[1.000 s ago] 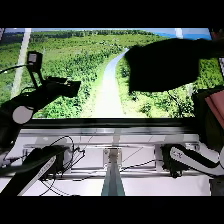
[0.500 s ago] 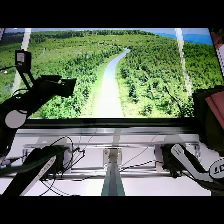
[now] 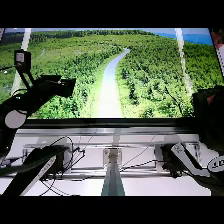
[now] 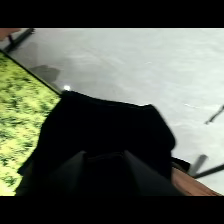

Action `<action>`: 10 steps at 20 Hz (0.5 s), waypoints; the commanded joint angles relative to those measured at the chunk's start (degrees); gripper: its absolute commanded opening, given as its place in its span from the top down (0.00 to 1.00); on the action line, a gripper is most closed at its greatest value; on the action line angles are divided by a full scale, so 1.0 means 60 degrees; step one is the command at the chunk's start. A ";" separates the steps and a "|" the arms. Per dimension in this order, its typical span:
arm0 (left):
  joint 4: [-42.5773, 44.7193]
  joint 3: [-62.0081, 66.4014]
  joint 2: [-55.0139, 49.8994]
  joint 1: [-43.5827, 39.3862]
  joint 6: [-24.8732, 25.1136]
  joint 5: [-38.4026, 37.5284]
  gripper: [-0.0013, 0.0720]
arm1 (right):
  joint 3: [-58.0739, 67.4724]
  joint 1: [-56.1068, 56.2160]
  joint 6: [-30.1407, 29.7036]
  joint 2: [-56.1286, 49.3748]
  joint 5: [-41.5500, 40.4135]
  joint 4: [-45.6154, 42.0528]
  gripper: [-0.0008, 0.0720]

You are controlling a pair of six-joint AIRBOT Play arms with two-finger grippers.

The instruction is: Fold the clothes and pants, and hang the long-sleeved shirts on hangers.

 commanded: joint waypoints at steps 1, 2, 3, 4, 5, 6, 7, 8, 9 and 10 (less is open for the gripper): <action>0.0004 0.0011 0.0007 0.0011 -0.0004 0.0004 0.03 | -0.0168 -0.0033 0.0007 -0.0040 -0.0080 0.2772 0.83; 0.0004 0.0011 0.0007 0.0011 -0.0004 0.0007 0.03 | -0.0248 0.0102 0.0000 -0.0044 -0.0080 0.3883 0.96; 0.0004 0.0011 0.0007 0.0011 -0.0004 0.0004 0.03 | -0.0328 0.0452 -0.0036 -0.0044 -0.0098 0.4900 0.96; 0.0004 0.0011 0.0007 0.0011 0.0000 0.0004 0.03 | -0.0379 0.0954 -0.0040 -0.0051 -0.0138 0.5537 0.96; 0.0004 0.0011 0.0007 0.0011 -0.0004 0.0004 0.03 | -0.0379 0.1679 -0.0040 -0.0076 -0.0138 0.5792 0.96; 0.0004 0.0011 0.0007 0.0011 0.0000 0.0007 0.04 | -0.0379 0.2481 -0.0040 -0.0102 -0.0124 0.5781 0.96; 0.0004 0.0011 0.0007 0.0011 -0.0004 0.0004 0.04 | -0.0415 0.3348 -0.0040 -0.0135 -0.0131 0.5737 0.96; 0.0004 0.0011 0.0007 0.0011 -0.0004 0.0004 0.03 | -0.0430 0.4346 -0.0040 -0.0197 -0.0127 0.5650 0.96; 0.0004 0.0011 0.0007 0.0011 -0.0004 0.0004 0.04 | -0.0430 0.5417 -0.0044 -0.0288 -0.0127 0.5388 0.96; 0.0004 0.0011 0.0007 0.0011 -0.0004 0.0007 0.03 | -0.0426 0.6441 -0.0058 -0.0397 -0.0131 0.5020 0.96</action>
